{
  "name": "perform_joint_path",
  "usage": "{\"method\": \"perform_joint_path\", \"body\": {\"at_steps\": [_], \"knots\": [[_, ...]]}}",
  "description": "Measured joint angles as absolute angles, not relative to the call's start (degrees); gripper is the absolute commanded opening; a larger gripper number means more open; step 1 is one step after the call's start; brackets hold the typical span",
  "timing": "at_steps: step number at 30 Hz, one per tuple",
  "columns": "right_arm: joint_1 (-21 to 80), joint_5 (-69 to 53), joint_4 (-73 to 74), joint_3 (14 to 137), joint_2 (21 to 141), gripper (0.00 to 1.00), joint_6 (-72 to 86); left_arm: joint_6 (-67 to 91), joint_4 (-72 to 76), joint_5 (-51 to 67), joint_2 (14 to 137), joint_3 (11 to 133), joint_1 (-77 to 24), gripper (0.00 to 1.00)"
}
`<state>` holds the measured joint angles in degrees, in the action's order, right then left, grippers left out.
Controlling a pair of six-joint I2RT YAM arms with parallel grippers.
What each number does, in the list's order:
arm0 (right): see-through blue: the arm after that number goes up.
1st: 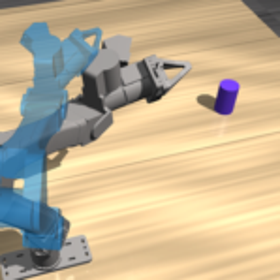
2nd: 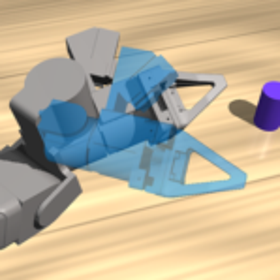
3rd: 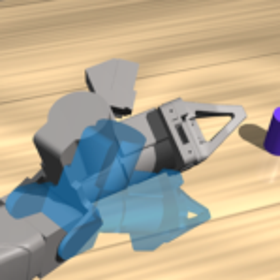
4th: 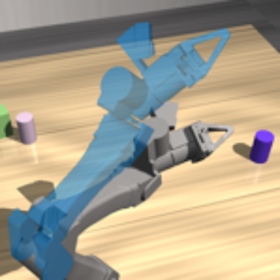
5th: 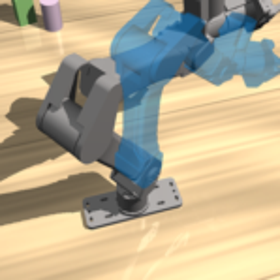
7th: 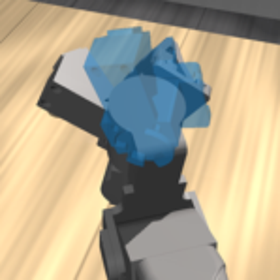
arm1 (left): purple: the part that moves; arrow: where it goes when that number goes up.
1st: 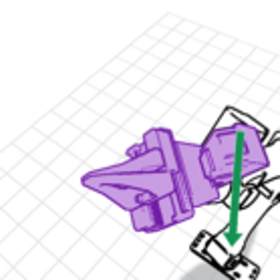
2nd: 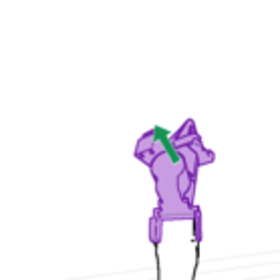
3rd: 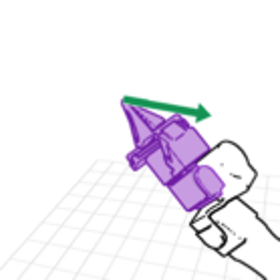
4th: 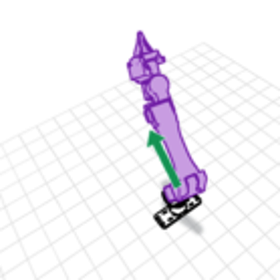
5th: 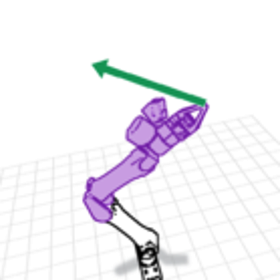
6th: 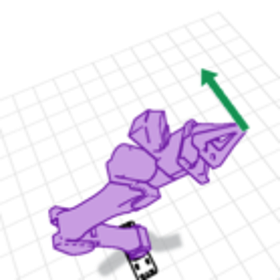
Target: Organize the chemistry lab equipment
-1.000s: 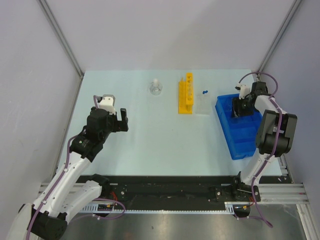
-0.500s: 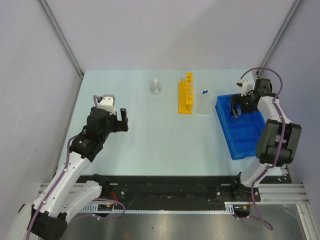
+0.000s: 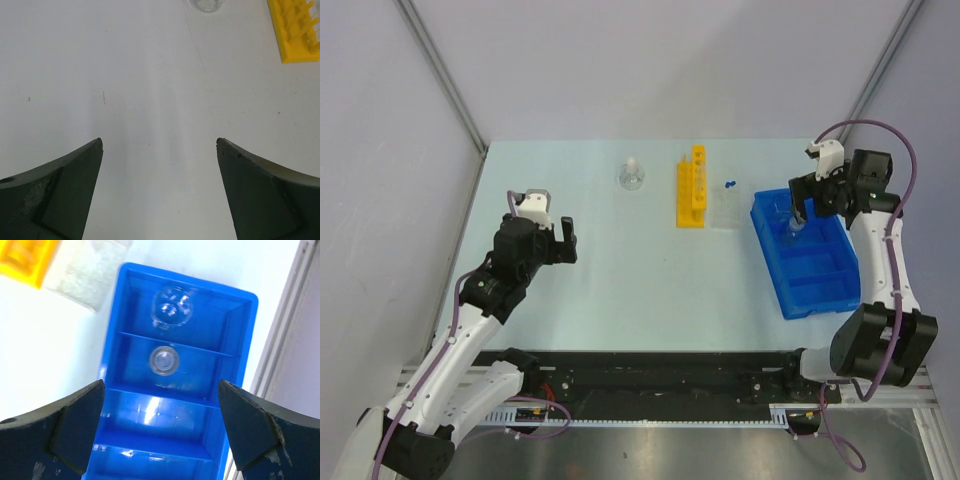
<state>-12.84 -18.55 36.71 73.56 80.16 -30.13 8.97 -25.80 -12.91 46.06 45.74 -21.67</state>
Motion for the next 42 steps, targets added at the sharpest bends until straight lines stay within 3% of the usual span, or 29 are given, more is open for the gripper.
{"method": "perform_joint_path", "body": {"at_steps": [7,15,24,32,42], "knots": [[-7.6,-28.8,39.5,73.6,74.4,1.00,-30.3,9.0,-25.8,-12.8,46.2,45.7,-21.7,1.00],[2.3,-41.1,39.6,71.5,74.0,1.00,-28.9,9.0,-25.8,-12.4,46.9,45.7,-21.7,1.00],[5.9,-49.4,38.0,66.1,74.5,1.00,-29.0,9.3,-25.3,-9.4,50.2,45.7,-21.2,1.00],[6.1,-52.7,35.6,59.7,76.3,1.00,-29.2,11.6,-24.8,-2.2,62.2,49.4,-20.3,1.00],[1.8,-56.1,34.4,57.0,76.3,1.00,-30.7,14.0,-22.3,6.3,83.2,65.5,-20.2,1.00]]}}
